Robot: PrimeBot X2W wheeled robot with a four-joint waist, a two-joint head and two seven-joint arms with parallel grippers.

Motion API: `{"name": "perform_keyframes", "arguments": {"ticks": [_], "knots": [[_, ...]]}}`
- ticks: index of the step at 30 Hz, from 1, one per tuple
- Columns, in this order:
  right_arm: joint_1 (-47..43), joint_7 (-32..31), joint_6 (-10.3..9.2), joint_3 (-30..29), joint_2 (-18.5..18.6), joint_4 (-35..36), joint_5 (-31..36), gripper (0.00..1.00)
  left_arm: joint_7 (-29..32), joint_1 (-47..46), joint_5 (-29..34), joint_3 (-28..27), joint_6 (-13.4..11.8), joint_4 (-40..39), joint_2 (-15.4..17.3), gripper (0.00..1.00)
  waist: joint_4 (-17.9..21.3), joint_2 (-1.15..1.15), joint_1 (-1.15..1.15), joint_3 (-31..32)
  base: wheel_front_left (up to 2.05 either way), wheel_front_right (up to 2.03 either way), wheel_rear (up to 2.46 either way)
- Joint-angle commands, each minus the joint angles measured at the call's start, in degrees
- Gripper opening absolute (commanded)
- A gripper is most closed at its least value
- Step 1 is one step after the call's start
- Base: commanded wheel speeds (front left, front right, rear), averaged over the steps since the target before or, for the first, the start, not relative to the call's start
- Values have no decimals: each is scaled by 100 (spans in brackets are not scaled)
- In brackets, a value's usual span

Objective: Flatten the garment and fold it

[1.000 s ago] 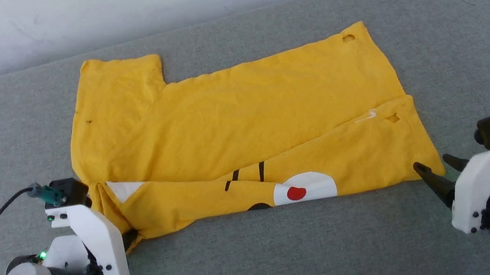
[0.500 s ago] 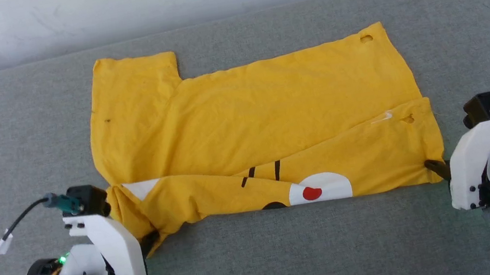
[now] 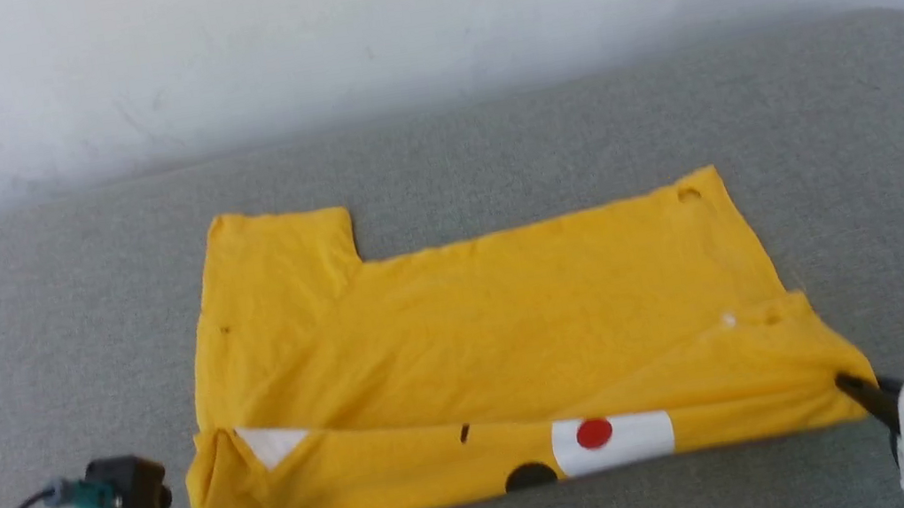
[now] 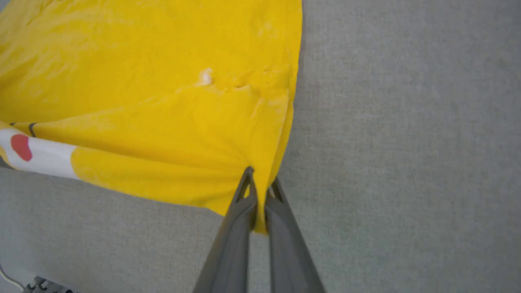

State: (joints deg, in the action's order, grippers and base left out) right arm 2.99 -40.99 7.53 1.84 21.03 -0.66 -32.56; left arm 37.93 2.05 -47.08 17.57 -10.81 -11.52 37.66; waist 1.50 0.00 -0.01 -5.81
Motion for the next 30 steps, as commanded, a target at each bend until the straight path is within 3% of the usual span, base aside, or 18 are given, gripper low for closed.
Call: {"name": "perform_keyframes", "arguments": {"ticks": [1, 5, 6, 7, 8, 9, 10, 15, 21, 26, 30], "knots": [[-343, -97, -4, -151, -75, 178, 63, 0, -19, 282, -38, -63, -137, -145, 52, 0, 27, 0, 1, 186, 0, 0, 0], [-933, -234, -4, -248, -366, 316, 190, 0, -27, 863, -226, -64, -291, -258, -34, 0, 66, 0, 1, 176, 0, 0, 0], [-1036, -210, -4, -238, -456, 276, 215, 42, -60, 951, -272, -37, -283, -213, -97, 0, 66, 0, 1, 170, 0, 0, 0], [-1134, -191, -4, -211, -533, 210, 231, 92, -97, 1013, -351, -7, -243, -143, -189, 0, 56, 0, 1, 164, 0, 0, 0], [-1212, -145, -4, -180, -598, 154, 243, 100, -167, 1034, -408, 11, -193, -49, -282, 12, 42, 0, 1, 159, 0, 0, 0], [-1259, -47, -4, -147, -646, 117, 263, 100, -256, 1036, -401, 23, -152, 73, -335, 67, 38, 0, 1, 159, 0, 0, 0], [-1287, 95, -4, -107, -674, 107, 294, 100, -312, 1040, -409, 44, -116, 191, -386, 100, 35, 0, 1, 163, 0, 0, 0], [-1284, 1414, -4, -104, -712, 458, 750, 100, -864, 984, -410, -180, -47, 383, -576, 100, 57, 0, 1, 239, 0, 0, 0], [-1152, 2749, -4, -551, -1190, 1063, 1313, 100, -1549, 568, -393, -771, -26, 76, -592, 100, 94, 0, 1, 150, 0, 0, 0], [-851, 3276, -4, -665, -1532, 1434, 1603, 100, -2049, -308, -196, -1120, -26, 237, -590, 100, 176, 0, 1, -258, 0, 0, 0], [-556, 3453, -4, -598, -1649, 1666, 1714, 100, -2474, -1327, -69, -1186, 173, 804, -697, 100, 254, 0, 1, -775, 0, 0, 0]]}}
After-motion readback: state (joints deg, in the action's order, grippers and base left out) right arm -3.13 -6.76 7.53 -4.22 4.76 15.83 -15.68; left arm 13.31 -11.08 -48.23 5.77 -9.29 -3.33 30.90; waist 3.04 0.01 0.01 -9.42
